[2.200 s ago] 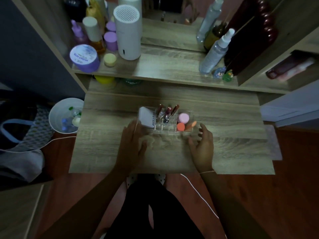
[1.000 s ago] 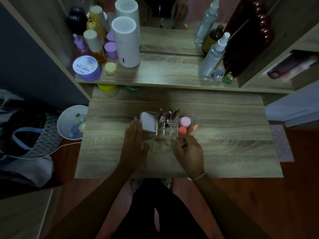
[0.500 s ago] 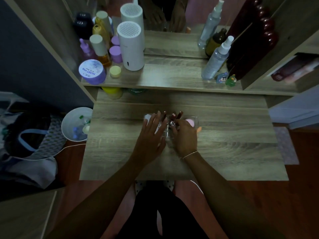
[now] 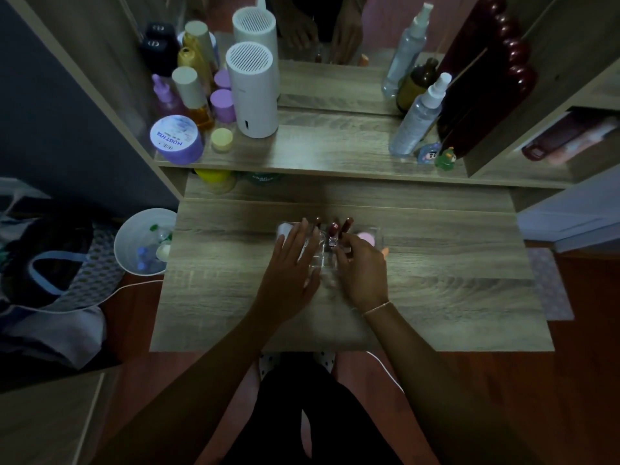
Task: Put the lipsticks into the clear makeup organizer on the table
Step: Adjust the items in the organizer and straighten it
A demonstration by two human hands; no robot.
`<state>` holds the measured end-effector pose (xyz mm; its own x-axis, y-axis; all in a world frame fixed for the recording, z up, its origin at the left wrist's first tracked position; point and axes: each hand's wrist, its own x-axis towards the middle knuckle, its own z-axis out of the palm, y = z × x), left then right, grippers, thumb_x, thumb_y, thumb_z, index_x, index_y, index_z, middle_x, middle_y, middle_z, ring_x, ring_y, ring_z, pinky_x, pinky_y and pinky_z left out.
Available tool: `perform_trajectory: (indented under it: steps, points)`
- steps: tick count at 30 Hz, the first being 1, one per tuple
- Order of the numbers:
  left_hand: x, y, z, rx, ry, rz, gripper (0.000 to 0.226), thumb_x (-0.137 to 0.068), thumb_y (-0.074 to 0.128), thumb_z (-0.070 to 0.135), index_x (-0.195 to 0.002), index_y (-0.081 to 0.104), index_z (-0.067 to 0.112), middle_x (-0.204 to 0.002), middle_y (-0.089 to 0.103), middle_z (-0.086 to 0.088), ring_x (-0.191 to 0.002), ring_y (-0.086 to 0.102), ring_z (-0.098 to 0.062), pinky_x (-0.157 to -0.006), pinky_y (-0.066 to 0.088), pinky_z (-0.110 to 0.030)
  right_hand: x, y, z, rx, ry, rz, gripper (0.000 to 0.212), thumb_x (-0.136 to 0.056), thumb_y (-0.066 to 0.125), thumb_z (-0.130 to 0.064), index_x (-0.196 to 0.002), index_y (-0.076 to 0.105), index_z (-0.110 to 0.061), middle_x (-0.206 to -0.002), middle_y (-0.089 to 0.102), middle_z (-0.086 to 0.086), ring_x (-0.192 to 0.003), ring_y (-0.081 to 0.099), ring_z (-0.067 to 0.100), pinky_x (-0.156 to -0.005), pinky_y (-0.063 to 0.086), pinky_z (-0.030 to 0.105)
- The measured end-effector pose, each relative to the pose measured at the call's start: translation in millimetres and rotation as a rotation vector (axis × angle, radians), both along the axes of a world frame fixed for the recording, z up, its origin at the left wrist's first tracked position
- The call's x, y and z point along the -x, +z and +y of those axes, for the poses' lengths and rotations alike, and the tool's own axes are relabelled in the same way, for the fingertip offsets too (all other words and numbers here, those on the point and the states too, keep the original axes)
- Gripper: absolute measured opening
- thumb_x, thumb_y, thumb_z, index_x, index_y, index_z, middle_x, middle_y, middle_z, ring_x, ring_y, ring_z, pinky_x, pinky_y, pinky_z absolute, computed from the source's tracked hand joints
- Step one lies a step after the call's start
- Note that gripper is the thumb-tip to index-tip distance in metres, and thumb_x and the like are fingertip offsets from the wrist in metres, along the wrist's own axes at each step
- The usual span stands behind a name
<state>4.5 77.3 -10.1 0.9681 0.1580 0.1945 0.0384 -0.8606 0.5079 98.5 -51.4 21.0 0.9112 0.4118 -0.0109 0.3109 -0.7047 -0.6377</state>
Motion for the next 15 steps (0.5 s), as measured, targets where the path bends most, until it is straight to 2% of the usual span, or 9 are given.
perform_trajectory:
  steps: [2,4,7,10,12,15]
  points:
    - [7,-4,1,0.052,0.089,0.004,0.071,-0.091,0.048,0.030,-0.149,0.013,0.007,-0.157,0.011,-0.016,-0.148,0.006,-0.025,-0.120,0.013,-0.046,8,2,-14,-0.065,-0.061,-0.094,0.017,-0.093,0.062,-0.020,-0.106,0.070,-0.012,-0.094,0.074,0.010,-0.077,0.070,0.025,-0.071,0.059,0.043]
    - [18,-10,4,0.137,0.227,0.036,0.075,-0.091,0.048,0.032,-0.149,0.009,0.005,-0.157,0.007,-0.015,-0.148,0.006,-0.025,-0.120,0.015,-0.045,21,0,-33,-0.180,-0.183,-0.163,0.015,-0.093,0.061,-0.017,-0.103,0.071,-0.013,-0.091,0.075,0.008,-0.075,0.069,0.023,-0.068,0.058,0.043]
    - [33,-22,7,0.193,0.347,0.134,0.075,-0.090,0.040,0.037,-0.146,0.014,-0.004,-0.156,0.013,-0.025,-0.145,0.011,-0.034,-0.117,0.023,-0.055,34,-14,-61,-0.253,-0.372,-0.099,0.028,-0.095,0.051,-0.023,-0.115,0.067,-0.011,-0.110,0.072,0.012,-0.097,0.068,0.029,-0.082,0.057,0.045]
    - [38,-30,7,0.212,0.317,0.287,0.081,-0.084,0.031,0.046,-0.145,0.016,-0.006,-0.155,0.015,-0.028,-0.146,0.013,-0.039,-0.118,0.017,-0.057,32,-35,-74,-0.082,-0.268,0.111,0.044,-0.099,0.042,-0.031,-0.138,0.049,-0.012,-0.132,0.061,0.016,-0.121,0.058,0.033,-0.100,0.050,0.050]
    - [38,-34,6,0.203,0.288,0.326,0.080,-0.084,0.033,0.044,-0.146,0.016,-0.005,-0.156,0.015,-0.026,-0.146,0.013,-0.038,-0.119,0.014,-0.055,30,-45,-75,-0.011,-0.145,0.217,0.052,-0.098,0.047,-0.030,-0.147,0.034,-0.016,-0.135,0.058,0.017,-0.121,0.057,0.035,-0.098,0.050,0.049]
    - [36,-35,6,0.195,0.275,0.343,0.079,-0.083,0.042,0.035,-0.146,0.016,-0.005,-0.156,0.018,-0.025,-0.146,0.016,-0.037,-0.120,0.013,-0.054,32,-56,-75,0.022,-0.094,0.202,0.062,-0.096,0.054,-0.026,-0.150,0.025,-0.017,-0.137,0.056,0.017,-0.119,0.057,0.035,-0.096,0.050,0.050]
